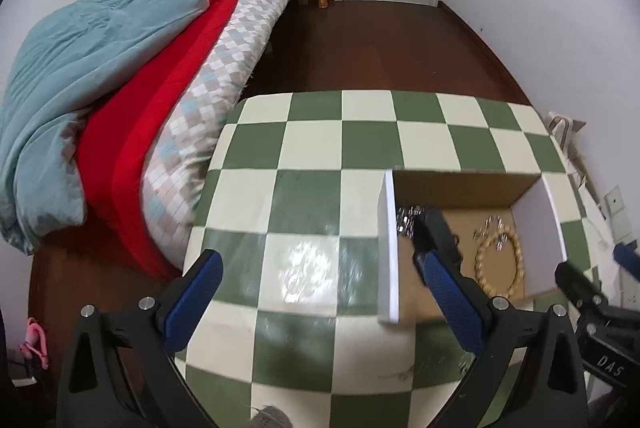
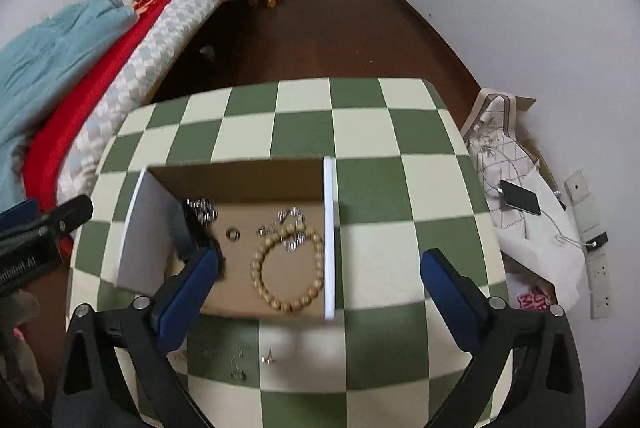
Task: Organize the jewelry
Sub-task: 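Open both grippers to drop the rings into the box, then move both grippers back toward the chain and charm beside the box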
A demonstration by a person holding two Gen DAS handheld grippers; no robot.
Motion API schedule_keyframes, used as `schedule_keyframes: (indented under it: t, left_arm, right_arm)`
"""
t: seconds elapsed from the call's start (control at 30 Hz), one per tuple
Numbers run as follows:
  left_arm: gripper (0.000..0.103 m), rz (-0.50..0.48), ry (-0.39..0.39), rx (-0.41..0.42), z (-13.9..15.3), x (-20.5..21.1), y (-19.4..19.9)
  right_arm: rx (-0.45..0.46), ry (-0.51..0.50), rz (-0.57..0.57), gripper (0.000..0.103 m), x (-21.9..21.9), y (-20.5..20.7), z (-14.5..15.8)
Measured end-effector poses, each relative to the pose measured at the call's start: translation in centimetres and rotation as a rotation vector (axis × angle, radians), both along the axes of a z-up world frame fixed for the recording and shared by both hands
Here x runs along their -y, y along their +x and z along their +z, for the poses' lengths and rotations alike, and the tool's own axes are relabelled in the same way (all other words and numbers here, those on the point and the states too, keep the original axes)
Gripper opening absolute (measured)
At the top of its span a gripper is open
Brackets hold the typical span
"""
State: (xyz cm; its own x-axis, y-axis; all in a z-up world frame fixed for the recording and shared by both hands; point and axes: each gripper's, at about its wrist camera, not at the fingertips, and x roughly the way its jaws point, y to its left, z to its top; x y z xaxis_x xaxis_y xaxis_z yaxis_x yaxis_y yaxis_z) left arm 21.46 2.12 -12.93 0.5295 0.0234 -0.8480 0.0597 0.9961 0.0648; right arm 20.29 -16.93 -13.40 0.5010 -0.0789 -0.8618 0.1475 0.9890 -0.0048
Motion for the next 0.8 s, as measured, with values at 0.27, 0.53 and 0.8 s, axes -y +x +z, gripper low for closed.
schedule_keyframes:
  t: [0.27,0.53,0.8]
  left_arm:
    - [0.102,0.027,0.063,0.141,2.6,0.2,-4.0]
    - [0.102,0.09,0.157,0.153,-0.3,-0.1,-7.0]
    - [0.102,0.127,0.254,0.056,-6.3,-0.5,-7.7]
  right_arm:
    - [0.051,-0.035,0.008,0.103,-0.9,-2.9,1.7]
    - [0.065,0.041,0.024,0.1,-1.5,-7.3,-0.6]
    - [0.022,0.13,0.062,0.054,-2.4,-8.1,-7.0]
